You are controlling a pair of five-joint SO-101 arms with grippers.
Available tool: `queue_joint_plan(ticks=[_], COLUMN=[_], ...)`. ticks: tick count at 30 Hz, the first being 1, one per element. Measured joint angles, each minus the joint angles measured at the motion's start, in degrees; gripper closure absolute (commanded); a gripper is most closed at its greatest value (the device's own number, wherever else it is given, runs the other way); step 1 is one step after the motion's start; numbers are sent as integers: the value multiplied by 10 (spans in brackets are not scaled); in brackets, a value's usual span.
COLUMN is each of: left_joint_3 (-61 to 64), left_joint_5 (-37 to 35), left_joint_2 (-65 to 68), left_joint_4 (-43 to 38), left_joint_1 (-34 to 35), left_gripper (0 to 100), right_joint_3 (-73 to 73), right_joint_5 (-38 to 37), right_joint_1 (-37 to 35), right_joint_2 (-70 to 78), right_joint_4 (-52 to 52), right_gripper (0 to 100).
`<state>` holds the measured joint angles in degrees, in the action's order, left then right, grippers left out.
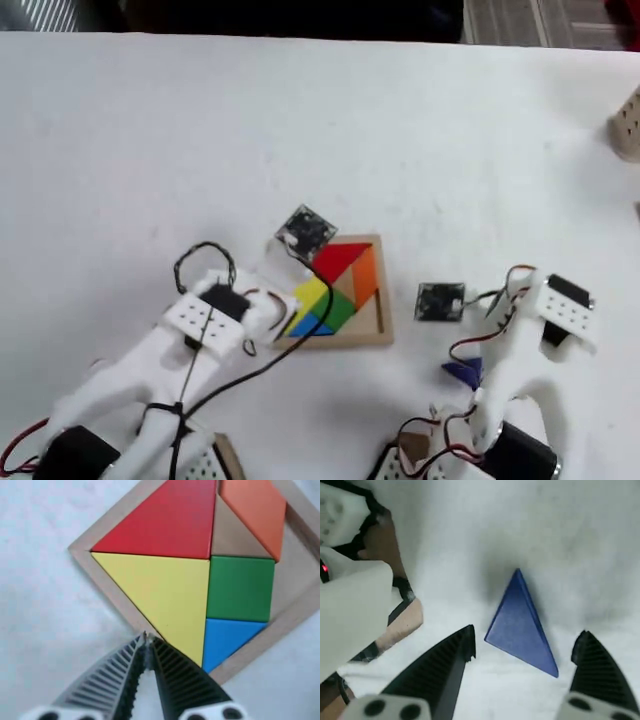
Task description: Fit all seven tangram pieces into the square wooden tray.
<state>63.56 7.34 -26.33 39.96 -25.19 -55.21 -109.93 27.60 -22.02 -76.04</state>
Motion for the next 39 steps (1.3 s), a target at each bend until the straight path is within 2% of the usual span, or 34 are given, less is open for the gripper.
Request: queue_joint_plan(ticks=[6,15,17,22,24,32,35,39], left_joint_3=[0,0,0,0,0,0,0,0], left_joint_5=[0,0,0,0,0,0,0,0], left_joint_2=[0,0,0,0,0,0,0,0], left_joint_4=[0,0,0,0,0,0,0,0], left_joint_1=[0,0,0,0,0,0,0,0], left_gripper=[980,980,980,980,980,980,980,980], right_joint_3=[-39,-112,-120,-122,-122,-122,-123,-96], right_joint_5=[-4,-14,-14,-14,-14,-9,29,127], right_joint_1=[-4,51,58,71,78,114,120,120], right_joint_2=[-1,-10,-9,-6,-6,2,3,6], right_joint_4=[55,191,208,243,259,305,309,294], right_gripper=[690,694,735,926,975,981,981,981])
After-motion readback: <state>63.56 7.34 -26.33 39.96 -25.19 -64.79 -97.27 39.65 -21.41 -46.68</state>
